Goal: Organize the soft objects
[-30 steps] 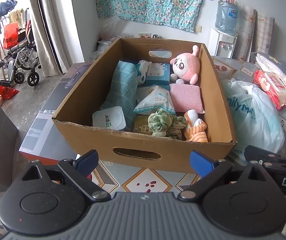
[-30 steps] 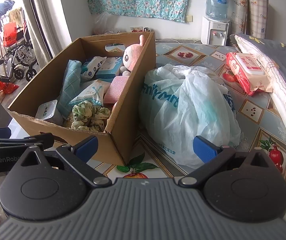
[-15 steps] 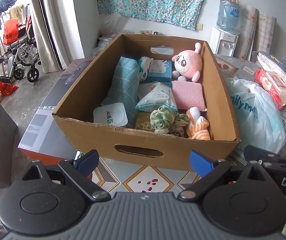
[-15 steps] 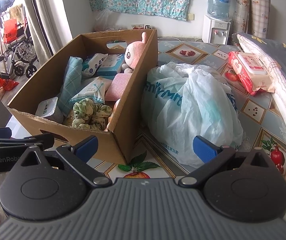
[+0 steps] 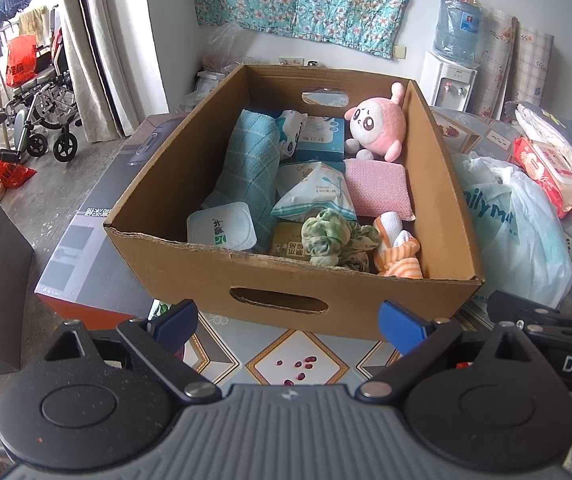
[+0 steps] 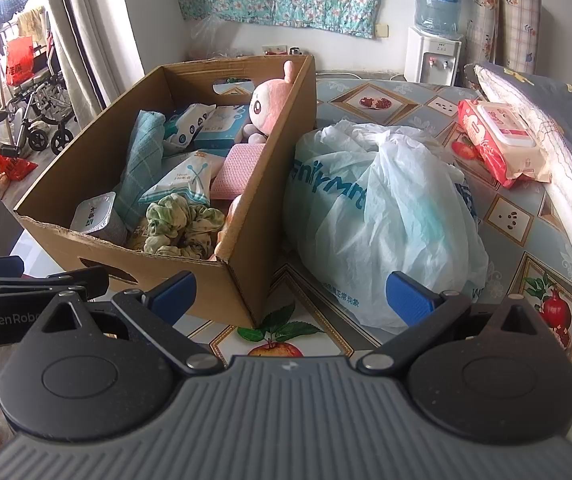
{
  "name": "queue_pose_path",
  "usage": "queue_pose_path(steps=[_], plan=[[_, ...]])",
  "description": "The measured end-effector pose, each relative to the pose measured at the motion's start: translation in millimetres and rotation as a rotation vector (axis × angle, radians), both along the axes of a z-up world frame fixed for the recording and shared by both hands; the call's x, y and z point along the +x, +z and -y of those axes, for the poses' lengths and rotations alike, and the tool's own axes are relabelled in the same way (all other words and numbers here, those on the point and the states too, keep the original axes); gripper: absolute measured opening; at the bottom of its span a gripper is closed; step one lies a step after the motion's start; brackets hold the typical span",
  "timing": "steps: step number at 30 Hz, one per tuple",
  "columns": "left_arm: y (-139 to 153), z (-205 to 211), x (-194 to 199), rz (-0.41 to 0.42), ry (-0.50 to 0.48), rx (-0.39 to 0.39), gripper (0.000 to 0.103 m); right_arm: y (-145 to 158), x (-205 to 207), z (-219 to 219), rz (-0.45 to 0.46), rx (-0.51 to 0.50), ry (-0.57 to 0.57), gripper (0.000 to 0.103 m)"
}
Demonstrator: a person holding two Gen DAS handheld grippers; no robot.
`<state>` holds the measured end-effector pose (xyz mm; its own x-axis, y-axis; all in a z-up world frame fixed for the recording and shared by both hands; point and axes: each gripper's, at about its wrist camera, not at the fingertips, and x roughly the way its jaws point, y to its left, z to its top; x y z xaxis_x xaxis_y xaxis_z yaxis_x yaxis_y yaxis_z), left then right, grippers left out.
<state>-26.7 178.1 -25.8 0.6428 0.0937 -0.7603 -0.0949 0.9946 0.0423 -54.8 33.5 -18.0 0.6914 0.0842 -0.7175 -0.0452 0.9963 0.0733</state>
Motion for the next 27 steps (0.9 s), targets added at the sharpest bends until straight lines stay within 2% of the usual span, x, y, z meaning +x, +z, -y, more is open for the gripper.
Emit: queue_pose_path(steps=[27], plan=[[-5.4,-0.5,0.6,-0.009,0.000,-0.001,0.098,-4.1,0.1,0.2,-0.010,0.001,-0.002,0.102]])
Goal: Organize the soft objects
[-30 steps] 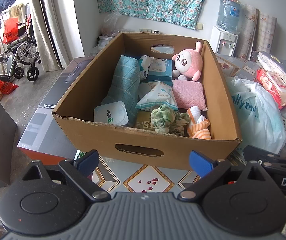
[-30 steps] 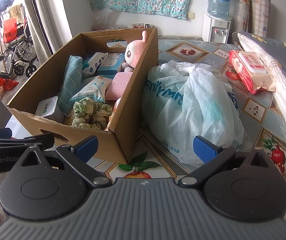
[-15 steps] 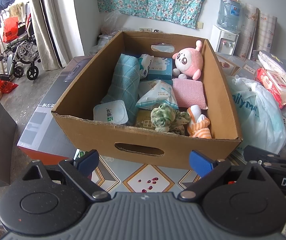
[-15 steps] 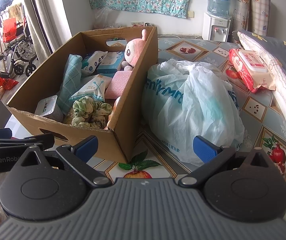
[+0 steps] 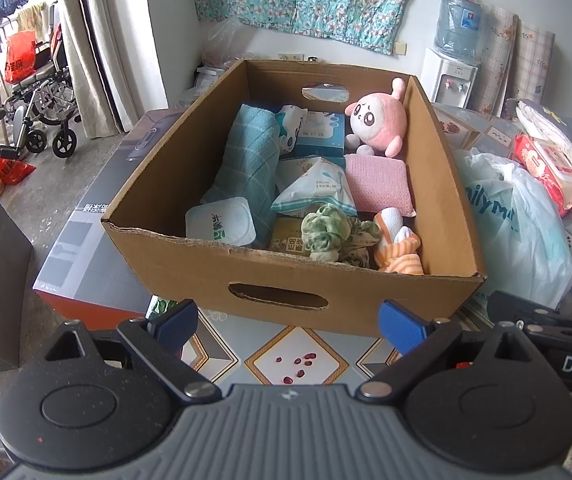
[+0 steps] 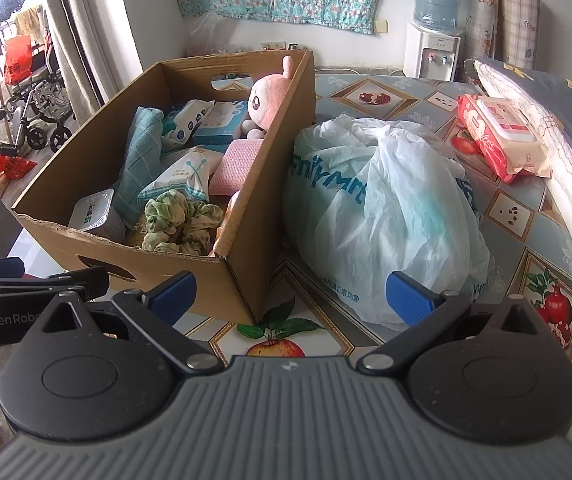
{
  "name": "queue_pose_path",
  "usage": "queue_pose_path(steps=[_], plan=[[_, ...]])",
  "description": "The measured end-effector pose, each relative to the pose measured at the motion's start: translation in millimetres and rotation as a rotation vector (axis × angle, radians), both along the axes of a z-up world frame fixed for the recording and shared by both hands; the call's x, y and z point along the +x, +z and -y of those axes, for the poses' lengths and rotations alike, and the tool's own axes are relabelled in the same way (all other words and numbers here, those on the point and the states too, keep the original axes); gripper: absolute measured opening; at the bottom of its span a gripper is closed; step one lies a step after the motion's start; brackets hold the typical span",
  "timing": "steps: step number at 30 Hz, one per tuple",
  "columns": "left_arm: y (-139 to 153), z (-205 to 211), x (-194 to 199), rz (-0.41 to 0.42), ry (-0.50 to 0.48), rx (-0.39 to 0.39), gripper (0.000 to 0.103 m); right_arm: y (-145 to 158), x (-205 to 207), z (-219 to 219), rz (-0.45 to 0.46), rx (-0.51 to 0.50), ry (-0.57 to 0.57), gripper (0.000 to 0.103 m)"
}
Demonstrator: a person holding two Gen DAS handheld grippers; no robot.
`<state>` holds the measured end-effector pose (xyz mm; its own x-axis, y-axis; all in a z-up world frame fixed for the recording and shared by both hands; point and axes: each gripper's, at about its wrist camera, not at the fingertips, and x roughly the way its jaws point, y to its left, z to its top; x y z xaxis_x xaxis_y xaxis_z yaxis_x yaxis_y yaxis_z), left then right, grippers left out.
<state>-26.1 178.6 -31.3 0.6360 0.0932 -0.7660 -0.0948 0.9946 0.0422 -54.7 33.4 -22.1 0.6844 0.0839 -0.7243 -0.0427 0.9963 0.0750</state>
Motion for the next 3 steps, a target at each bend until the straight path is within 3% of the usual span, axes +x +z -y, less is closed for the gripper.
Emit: queue_pose_path(steps=[3], plan=[[-0.6,-0.2,0.2,-0.001,0.000,-0.002,0.098,-0.6,0.5,0.2,-0.001,0.000,0.000,0.102]])
